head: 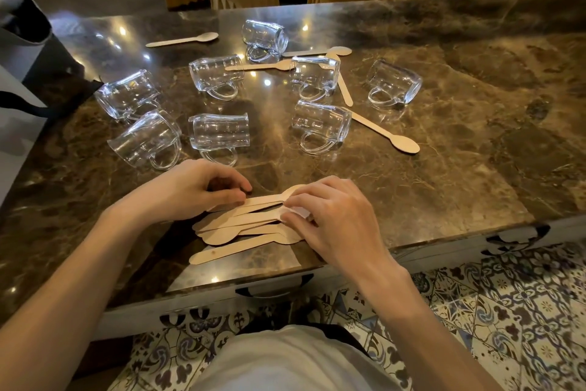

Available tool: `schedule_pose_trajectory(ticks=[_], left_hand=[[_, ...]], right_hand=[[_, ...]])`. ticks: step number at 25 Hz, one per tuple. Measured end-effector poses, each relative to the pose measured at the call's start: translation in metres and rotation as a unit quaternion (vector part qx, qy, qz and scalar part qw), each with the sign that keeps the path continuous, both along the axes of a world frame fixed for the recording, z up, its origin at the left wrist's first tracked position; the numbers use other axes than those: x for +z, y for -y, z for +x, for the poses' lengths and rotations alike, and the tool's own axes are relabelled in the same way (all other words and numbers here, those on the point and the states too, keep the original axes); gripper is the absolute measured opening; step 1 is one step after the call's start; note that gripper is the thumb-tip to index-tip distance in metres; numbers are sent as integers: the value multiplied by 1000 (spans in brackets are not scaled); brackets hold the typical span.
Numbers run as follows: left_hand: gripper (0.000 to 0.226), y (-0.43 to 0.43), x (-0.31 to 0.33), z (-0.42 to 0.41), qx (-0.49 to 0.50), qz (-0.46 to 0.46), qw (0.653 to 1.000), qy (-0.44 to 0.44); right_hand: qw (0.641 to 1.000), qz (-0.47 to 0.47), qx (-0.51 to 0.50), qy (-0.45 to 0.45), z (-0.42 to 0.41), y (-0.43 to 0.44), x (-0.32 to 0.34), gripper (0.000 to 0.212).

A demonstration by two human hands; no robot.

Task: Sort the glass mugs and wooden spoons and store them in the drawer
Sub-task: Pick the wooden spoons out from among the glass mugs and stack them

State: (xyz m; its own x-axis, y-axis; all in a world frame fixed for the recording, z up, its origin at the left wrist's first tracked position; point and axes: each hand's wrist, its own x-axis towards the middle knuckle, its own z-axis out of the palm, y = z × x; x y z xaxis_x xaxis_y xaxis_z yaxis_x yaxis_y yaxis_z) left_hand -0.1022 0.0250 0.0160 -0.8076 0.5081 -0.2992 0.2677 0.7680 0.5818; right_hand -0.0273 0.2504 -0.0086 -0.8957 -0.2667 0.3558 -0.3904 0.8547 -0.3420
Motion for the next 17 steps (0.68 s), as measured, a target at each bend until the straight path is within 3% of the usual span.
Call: schedule_pose_trajectory(ticks=[10,17], left_hand=[[18,-28,35,-55,40,53,987,-147],[30,-62,41,-124,62,-47,959,-273]], right_hand=[[995,-47,-91,6,-39,-31,19,17],[985,-31,-170,24,-72,-62,22,24]])
